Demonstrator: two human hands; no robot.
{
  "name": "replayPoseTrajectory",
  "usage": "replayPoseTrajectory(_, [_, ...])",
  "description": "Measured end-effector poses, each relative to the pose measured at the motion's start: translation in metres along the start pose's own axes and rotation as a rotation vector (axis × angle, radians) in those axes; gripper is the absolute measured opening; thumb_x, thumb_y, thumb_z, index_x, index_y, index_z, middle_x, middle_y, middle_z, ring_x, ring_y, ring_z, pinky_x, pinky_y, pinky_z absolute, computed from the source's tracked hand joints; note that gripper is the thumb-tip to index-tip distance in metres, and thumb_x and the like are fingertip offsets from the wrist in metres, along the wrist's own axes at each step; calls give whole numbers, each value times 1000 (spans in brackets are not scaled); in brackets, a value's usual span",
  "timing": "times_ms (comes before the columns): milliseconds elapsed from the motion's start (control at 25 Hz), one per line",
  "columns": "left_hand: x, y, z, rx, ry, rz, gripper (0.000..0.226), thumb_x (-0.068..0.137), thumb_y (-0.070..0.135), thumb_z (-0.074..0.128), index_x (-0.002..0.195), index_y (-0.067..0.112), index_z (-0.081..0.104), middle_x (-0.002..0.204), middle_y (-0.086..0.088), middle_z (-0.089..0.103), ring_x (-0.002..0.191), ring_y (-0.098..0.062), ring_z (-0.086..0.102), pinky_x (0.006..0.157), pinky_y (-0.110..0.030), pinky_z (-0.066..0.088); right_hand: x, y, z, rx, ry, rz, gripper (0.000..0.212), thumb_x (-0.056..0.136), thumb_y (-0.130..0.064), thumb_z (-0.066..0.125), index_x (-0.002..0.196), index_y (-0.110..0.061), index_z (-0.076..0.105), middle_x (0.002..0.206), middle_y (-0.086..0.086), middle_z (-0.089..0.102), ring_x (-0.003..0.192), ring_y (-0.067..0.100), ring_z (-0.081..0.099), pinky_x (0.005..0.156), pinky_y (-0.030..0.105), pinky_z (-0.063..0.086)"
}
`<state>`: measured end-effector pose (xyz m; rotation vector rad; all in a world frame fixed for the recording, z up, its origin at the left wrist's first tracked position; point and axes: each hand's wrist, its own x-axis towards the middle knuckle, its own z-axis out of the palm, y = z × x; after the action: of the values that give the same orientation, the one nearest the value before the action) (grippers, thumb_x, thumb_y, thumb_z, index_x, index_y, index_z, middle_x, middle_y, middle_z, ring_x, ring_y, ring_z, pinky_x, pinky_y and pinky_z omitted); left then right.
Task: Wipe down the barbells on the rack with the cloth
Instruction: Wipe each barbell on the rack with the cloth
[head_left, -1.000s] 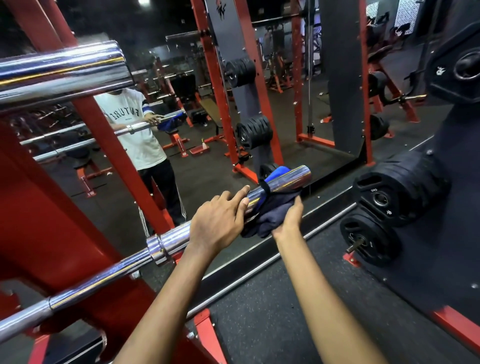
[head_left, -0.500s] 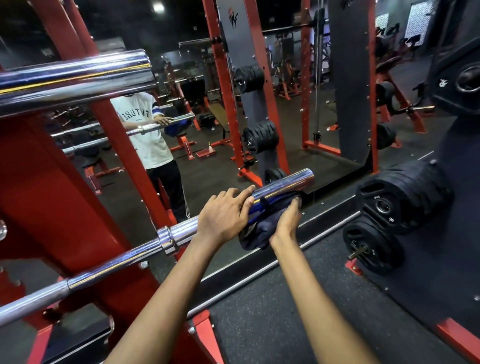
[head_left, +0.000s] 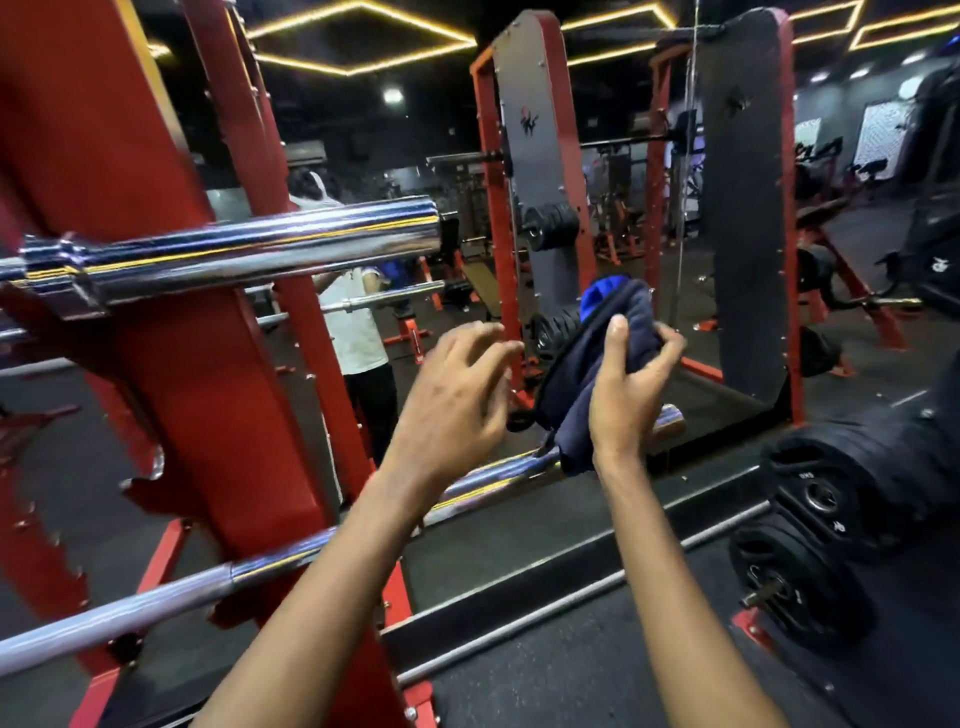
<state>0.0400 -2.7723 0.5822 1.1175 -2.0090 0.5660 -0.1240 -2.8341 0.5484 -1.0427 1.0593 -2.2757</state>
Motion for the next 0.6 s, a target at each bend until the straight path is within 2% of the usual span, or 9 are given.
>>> replayPoseTrajectory(160, [19,-11,-67,218,197,1,39,98,20,53,136,13,59,150,-12,47,144,-30,36,121,-39,24,-8,-54,50,60,-93,-202,34,95,-44,61,109,-16,48,106,-1,59,99,11,58,92,29,49])
replayPoseTrajectory(280, [30,-26,-110,384,252,-71,45,101,27,47,144,12,50,153,-13,42,145,-32,34,121,-42,22,-12,-97,80,72,-174,-337,29,97,-35,65,109,-13,52,104,-3,57,93,-11,53,83,10,43])
replayPoseTrajectory(360, [33,-43,-137,452,224,-151,43,103,32,42,140,13,54,146,-12,48,138,-31,41,117,-41,24,-15,-121,99,15,-239,-442,30,97,-32,67,111,-8,55,105,-1,55,92,-10,51,77,5,39])
replayPoseTrajectory(440, [32,-64,-162,482,166,-191,37,103,33,39,127,16,61,132,-9,57,125,-30,49,108,-42,30,-21,-133,119,-98,-316,-563,33,95,-35,68,113,-9,59,108,1,57,96,5,52,82,10,40])
replayPoseTrajectory(520, [25,-83,-186,500,105,-197,35,103,34,37,119,17,63,120,-9,61,112,-32,53,98,-45,36,-27,-128,135,-239,-361,-646,34,94,-38,67,117,-13,64,115,2,61,106,18,55,91,27,47])
replayPoseTrajectory(600, [17,-94,-200,544,55,-193,39,103,37,33,119,17,62,114,-10,64,106,-35,56,92,-47,39,-35,-121,142,-288,-362,-661,35,95,-38,65,123,-16,65,121,0,63,113,21,57,97,38,49])
